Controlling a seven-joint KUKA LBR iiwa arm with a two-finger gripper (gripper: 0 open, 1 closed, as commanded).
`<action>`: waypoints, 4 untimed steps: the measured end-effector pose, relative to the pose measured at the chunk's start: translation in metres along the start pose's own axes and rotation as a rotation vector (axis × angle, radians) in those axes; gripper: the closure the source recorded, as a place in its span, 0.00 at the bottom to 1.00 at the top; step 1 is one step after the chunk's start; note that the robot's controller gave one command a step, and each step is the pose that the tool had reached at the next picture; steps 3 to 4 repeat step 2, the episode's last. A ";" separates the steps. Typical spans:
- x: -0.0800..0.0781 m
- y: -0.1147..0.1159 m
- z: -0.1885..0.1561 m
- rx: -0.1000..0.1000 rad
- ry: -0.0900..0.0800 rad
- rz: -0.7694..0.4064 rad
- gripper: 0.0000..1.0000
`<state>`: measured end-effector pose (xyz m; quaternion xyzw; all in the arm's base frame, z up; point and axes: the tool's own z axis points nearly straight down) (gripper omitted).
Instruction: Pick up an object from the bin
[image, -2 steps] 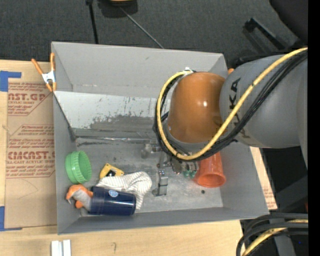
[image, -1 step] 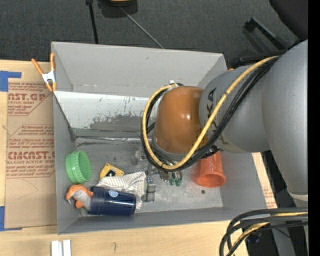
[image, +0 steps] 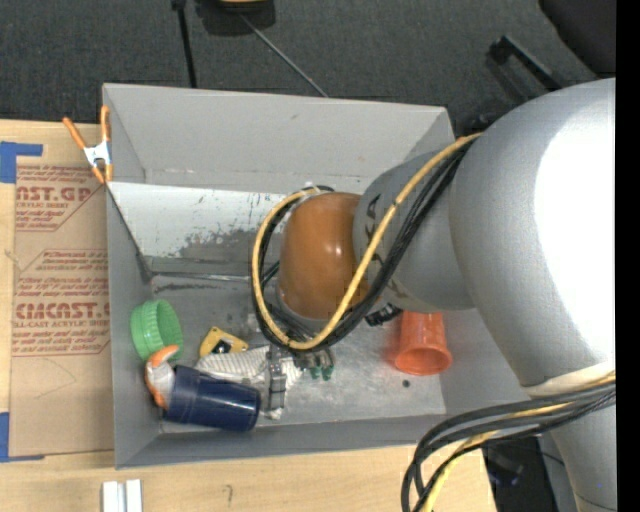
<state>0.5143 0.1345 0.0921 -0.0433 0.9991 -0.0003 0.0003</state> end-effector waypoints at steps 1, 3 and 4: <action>0.012 0.026 0.022 0.003 0.000 -0.163 1.00; 0.012 0.026 0.022 0.003 0.000 -0.163 1.00; 0.012 0.026 0.022 0.003 0.000 -0.163 1.00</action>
Offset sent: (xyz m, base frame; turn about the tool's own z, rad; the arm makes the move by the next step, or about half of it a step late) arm 0.0000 0.0000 0.0000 0.0000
